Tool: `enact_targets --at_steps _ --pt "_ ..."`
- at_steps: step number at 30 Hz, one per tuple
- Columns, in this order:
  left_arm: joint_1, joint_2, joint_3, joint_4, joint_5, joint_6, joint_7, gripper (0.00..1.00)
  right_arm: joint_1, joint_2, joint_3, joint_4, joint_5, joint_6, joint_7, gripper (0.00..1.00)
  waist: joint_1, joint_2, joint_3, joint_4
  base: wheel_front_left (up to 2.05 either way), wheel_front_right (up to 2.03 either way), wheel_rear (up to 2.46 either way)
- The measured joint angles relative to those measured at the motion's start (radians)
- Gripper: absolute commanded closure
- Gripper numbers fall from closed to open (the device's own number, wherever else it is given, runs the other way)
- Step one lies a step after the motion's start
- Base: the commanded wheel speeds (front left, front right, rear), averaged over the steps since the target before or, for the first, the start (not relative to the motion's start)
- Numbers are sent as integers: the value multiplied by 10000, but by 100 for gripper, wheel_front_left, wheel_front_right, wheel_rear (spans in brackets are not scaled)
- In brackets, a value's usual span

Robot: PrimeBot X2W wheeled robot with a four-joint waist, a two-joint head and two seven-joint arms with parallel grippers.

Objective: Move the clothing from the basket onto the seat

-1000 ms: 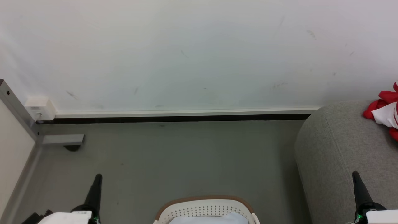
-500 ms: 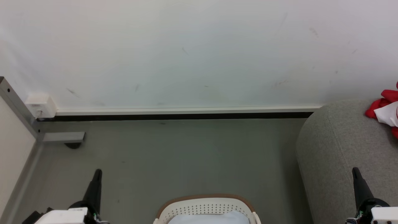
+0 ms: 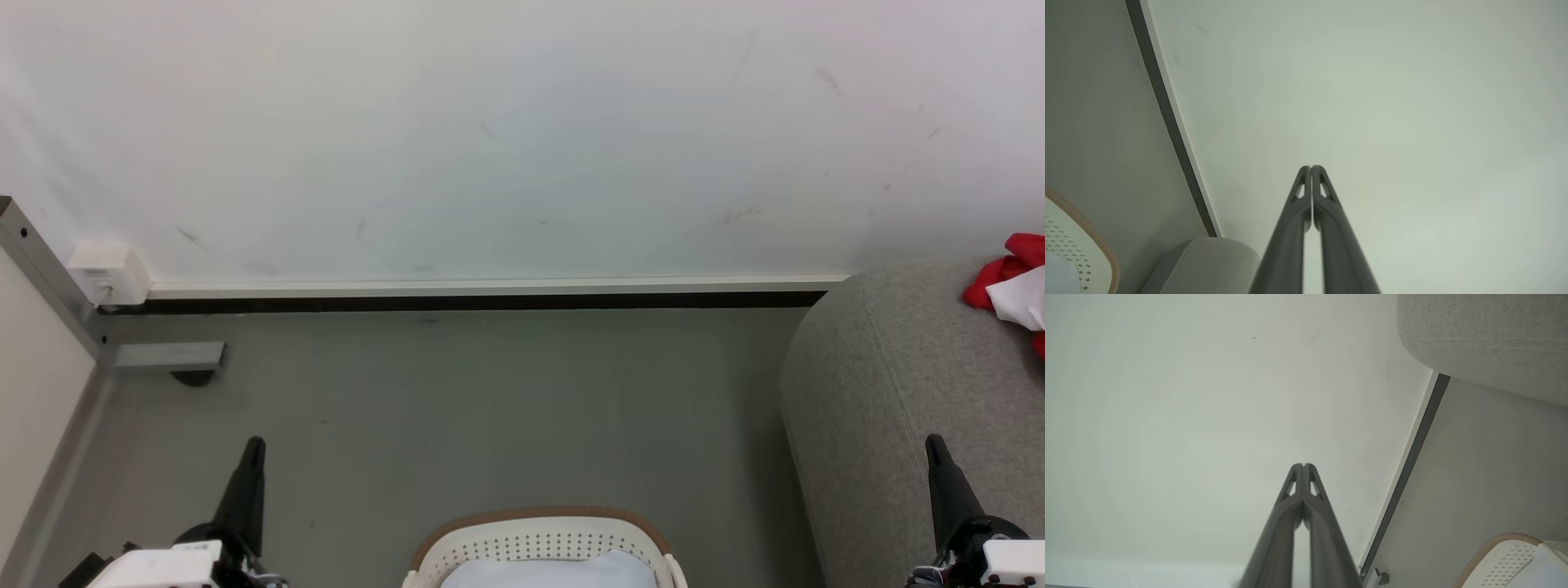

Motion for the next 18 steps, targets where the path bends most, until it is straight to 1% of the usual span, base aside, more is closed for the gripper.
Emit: enact_targets --at_steps 18 --pt "-1 0 0 0 0 0 0 100 -2 0 0 -2 0 0 0 100 0 0 0 0 0 0 0"
